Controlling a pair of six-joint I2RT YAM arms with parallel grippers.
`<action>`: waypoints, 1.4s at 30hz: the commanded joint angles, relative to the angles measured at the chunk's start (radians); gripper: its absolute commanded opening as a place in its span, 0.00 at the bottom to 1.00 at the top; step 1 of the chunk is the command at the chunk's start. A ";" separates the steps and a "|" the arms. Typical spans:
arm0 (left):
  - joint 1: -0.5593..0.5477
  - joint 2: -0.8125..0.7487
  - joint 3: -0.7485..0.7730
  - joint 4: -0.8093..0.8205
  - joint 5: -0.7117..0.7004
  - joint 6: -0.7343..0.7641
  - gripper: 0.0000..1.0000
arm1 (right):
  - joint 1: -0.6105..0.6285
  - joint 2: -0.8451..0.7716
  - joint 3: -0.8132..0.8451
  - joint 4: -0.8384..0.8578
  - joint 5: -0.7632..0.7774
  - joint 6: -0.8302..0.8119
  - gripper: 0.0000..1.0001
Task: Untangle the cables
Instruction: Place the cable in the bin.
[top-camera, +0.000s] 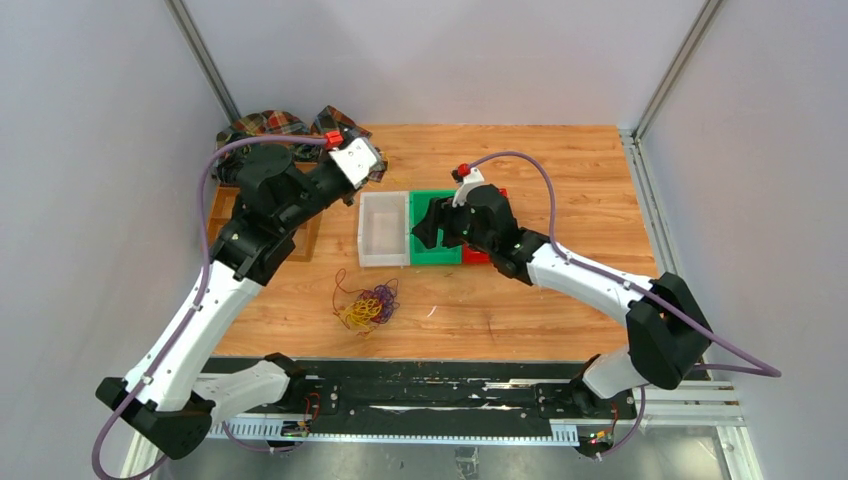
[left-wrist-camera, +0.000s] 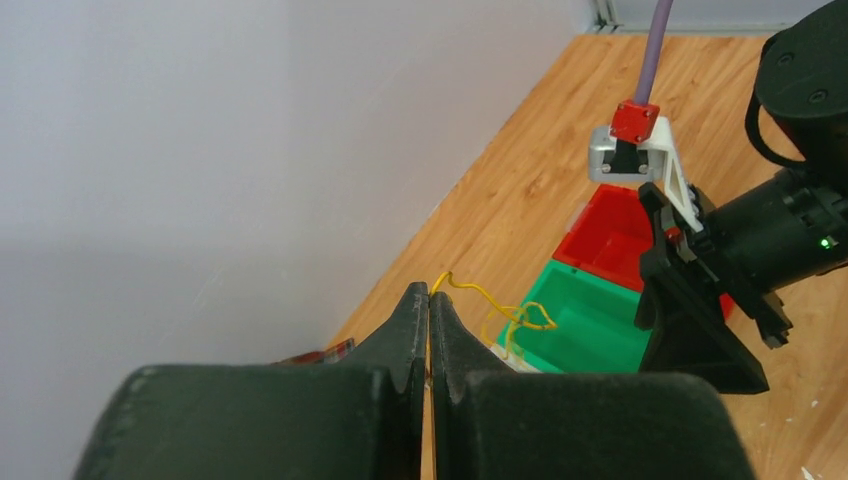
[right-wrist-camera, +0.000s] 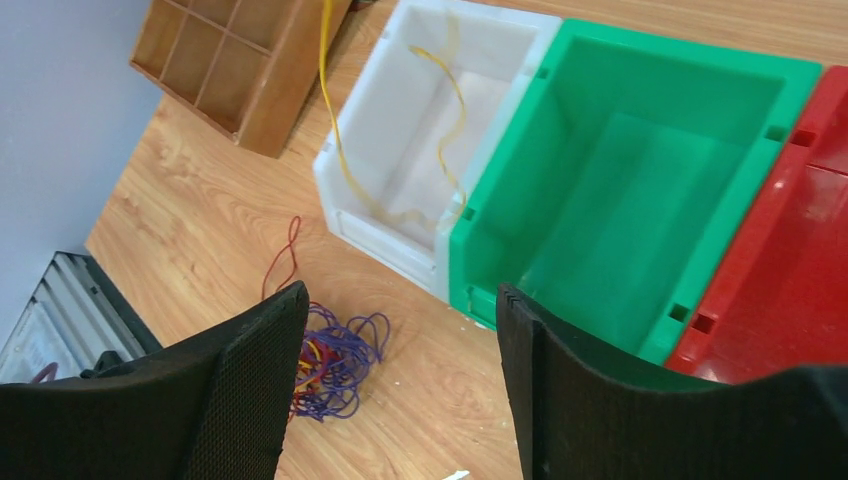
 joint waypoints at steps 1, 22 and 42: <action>-0.008 0.021 -0.026 0.091 -0.031 0.024 0.00 | -0.034 -0.004 -0.018 -0.015 -0.005 -0.022 0.68; 0.016 0.141 -0.126 0.135 -0.119 0.173 0.01 | -0.055 -0.046 -0.082 -0.054 0.027 -0.046 0.67; 0.067 0.236 -0.006 0.146 -0.117 0.217 0.01 | -0.060 -0.073 -0.138 -0.052 0.038 -0.014 0.66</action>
